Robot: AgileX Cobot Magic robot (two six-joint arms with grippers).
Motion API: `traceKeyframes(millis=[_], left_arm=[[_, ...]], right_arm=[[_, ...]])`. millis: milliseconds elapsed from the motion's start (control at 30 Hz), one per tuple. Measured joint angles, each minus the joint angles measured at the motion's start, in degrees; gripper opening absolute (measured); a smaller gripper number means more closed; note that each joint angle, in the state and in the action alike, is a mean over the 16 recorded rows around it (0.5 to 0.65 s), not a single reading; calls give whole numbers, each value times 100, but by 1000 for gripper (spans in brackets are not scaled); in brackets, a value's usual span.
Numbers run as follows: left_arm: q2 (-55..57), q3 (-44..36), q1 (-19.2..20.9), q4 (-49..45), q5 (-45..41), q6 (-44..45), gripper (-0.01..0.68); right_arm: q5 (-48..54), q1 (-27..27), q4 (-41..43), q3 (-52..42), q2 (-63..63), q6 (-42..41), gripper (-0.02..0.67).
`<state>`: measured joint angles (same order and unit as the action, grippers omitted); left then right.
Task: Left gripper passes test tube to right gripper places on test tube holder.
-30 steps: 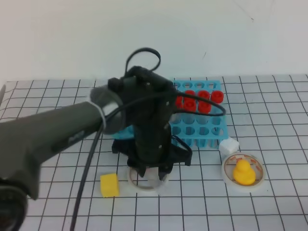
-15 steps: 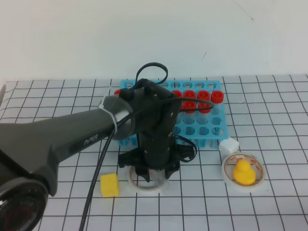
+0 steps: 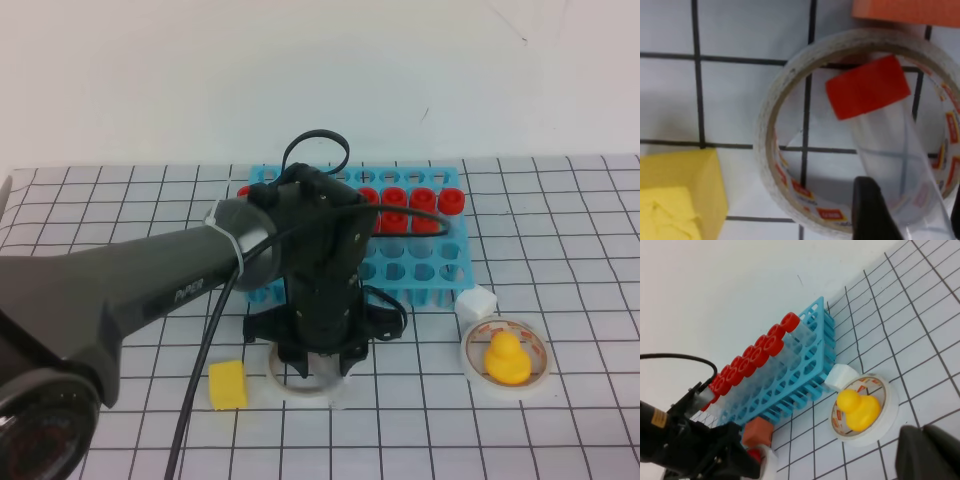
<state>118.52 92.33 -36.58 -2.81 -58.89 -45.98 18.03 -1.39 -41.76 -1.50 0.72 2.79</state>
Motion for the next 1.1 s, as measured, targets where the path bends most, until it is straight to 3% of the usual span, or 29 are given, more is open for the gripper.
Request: traceKeyframes(millis=[400, 767, 933, 1100], left_arm=[[0, 13, 0, -105, -380, 1481, 211], [-232, -101, -38, -566, -613, 2706, 207], [-793, -558, -164, -810, -301, 2926, 207], [-1743, -1491, -376, -1022, 507, 2866, 207]], right_arm=[[0, 0, 0, 0, 0, -9, -1], [94, 0, -40, 0, 0, -61, -1], [288, 0, -388, 0, 0, -454, -1], [513, 0, -1153, 6, 0, -1368, -1]])
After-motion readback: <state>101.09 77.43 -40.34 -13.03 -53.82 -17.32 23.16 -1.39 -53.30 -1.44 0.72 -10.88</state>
